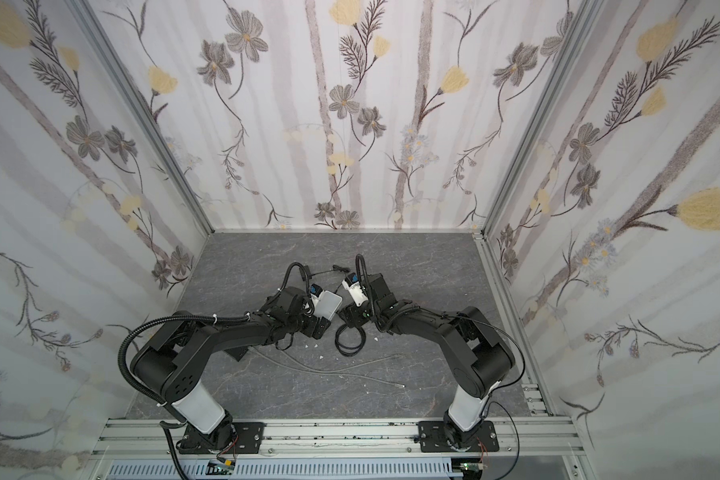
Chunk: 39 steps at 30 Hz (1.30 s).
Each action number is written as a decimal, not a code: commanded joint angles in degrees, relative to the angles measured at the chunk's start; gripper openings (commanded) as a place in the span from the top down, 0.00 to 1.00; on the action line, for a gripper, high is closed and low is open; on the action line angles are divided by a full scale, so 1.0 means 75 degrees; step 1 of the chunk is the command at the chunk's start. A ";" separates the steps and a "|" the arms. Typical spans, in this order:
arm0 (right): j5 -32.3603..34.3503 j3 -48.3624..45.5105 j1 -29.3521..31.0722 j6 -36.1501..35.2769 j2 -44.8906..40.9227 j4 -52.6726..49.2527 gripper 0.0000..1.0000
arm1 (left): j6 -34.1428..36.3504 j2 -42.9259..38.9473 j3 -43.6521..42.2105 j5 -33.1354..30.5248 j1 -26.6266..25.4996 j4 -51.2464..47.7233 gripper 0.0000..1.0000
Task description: Insert the plug into the switch port
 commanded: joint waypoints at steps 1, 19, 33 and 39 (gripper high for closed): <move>0.0563 0.0401 0.0024 -0.0375 0.0389 -0.0506 0.50 | 0.0037 0.0109 0.0100 -0.0003 0.0000 0.0233 0.11; 0.0678 0.0670 0.0113 -0.0858 0.0919 -0.0793 0.54 | -0.0058 0.0705 0.0471 -0.0290 0.0005 0.0242 0.23; 0.0999 0.1194 0.0370 -0.1096 0.1451 -0.0728 0.55 | -0.0055 0.0679 0.0329 -0.0066 0.0009 0.0167 0.32; 0.1105 0.1520 0.0384 -0.1153 0.1639 -0.0864 0.68 | -0.0026 0.0667 0.0294 -0.0020 -0.0001 0.0036 0.31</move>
